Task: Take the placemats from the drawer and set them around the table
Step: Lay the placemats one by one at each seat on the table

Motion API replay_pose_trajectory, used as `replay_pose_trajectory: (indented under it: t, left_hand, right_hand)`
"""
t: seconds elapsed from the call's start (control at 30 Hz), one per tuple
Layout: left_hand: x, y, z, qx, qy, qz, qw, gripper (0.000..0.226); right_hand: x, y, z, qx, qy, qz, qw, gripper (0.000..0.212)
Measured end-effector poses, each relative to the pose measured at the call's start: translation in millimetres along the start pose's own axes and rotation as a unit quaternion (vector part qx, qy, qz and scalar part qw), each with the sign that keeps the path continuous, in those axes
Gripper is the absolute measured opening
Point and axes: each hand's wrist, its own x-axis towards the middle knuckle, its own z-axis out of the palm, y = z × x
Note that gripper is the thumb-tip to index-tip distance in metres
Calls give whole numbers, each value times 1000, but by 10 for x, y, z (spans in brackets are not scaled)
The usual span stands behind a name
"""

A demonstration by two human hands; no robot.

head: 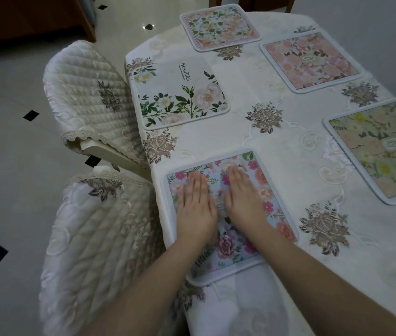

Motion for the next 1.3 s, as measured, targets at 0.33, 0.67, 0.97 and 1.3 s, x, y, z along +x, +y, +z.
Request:
replay_pose_trajectory:
  t: [0.33, 0.67, 0.97, 1.3]
  left_hand:
    - [-341, -199, 181, 62, -53, 80, 993, 58]
    - [-415, -546, 4, 99, -71, 67, 990, 61]
    - [-496, 11, -67, 72, -114, 4, 991, 57]
    - [-1082, 254, 319, 55, -79, 14, 995, 61]
  right_hand:
    - [-514, 350, 113, -96, -33, -20, 995, 62]
    - [-511, 883, -225, -83, -47, 44, 994, 69]
    - [-731, 688, -301, -58, 6, 51, 997, 58]
    - [-1276, 211, 159, -76, -21, 20, 997, 58]
